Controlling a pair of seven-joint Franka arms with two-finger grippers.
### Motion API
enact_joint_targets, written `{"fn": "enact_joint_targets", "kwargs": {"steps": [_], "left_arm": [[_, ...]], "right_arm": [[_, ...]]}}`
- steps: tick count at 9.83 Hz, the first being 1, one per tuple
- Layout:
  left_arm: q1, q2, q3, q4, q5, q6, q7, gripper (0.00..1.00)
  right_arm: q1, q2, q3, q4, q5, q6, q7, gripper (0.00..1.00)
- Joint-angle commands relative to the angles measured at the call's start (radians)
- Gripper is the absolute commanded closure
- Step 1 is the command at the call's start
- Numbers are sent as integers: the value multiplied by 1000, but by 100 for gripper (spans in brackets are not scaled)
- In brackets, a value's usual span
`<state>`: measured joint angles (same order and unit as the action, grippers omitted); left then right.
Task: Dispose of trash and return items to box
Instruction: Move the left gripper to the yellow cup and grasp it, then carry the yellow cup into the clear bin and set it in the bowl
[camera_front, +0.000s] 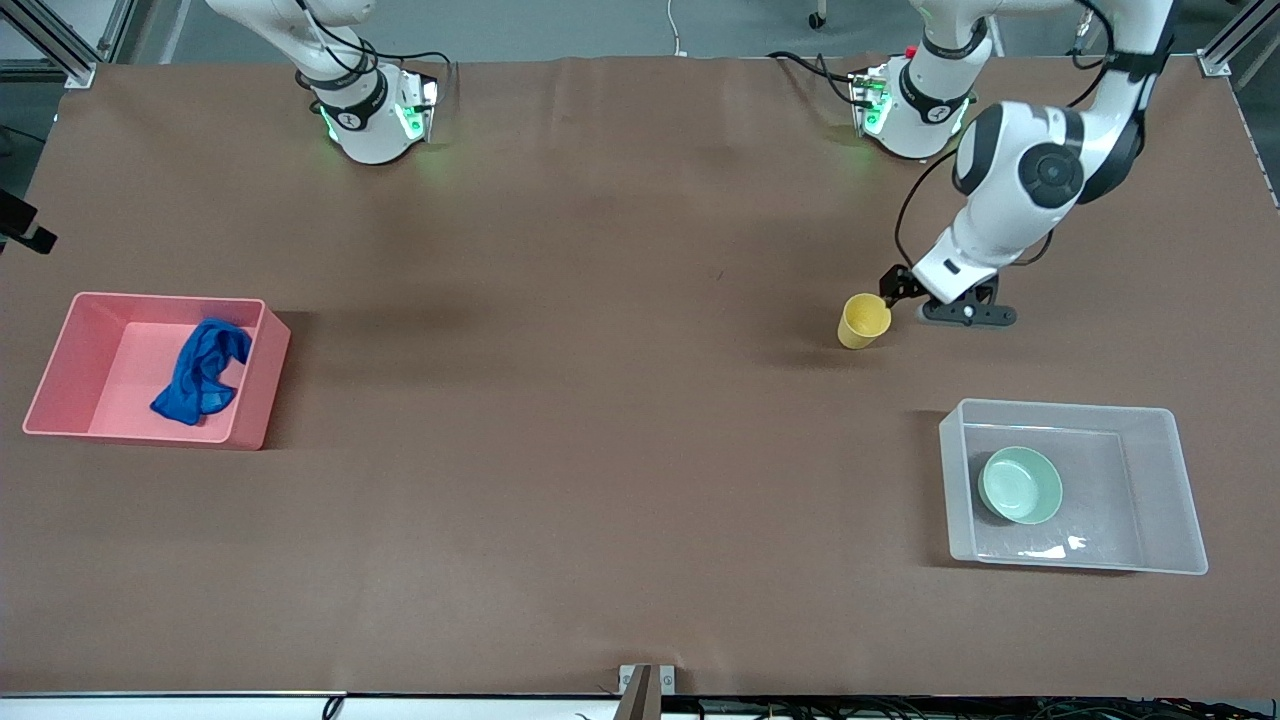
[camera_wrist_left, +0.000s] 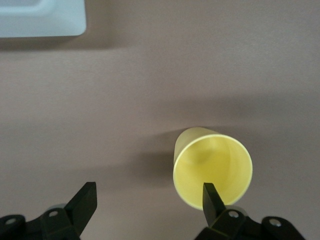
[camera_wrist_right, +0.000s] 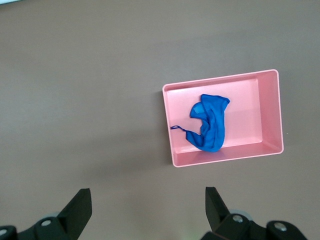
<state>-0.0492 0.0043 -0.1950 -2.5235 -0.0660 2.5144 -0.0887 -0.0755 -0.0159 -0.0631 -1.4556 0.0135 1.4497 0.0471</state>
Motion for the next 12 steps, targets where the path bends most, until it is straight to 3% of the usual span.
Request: {"fn": "enact_joint_targets", "kwargs": {"steps": [1, 2, 3, 4, 5, 6, 10, 11, 12], "left_arm": [[0, 120, -27, -11, 15, 96, -11, 11], [0, 144, -29, -17, 15, 116, -11, 20], [2, 144, -29, -26, 15, 127, -19, 55], [2, 146, -29, -24, 15, 127, -20, 81], [3, 144, -29, -21, 17, 127, -19, 92], [3, 146, -29, -17, 15, 127, -17, 98], [9, 80, -14, -6, 14, 110, -7, 100], [11, 42, 11, 38, 14, 51, 0, 100], [5, 30, 73, 158, 15, -101, 19, 100]], "right_arm": [[-4, 4, 11, 15, -20, -23, 23, 0], [-3, 4, 11, 15, -23, -23, 17, 0], [-1, 4, 12, 15, -41, -23, 7, 0], [-1, 4, 12, 15, -44, -23, -1, 0], [-3, 4, 11, 14, -41, -25, -1, 0], [-6, 4, 9, 14, -38, -25, -1, 0], [-7, 4, -3, 11, -32, -32, -1, 0], [-6, 4, -6, 11, -32, -32, -1, 0], [-6, 4, -6, 11, -32, -32, -1, 0]]}}
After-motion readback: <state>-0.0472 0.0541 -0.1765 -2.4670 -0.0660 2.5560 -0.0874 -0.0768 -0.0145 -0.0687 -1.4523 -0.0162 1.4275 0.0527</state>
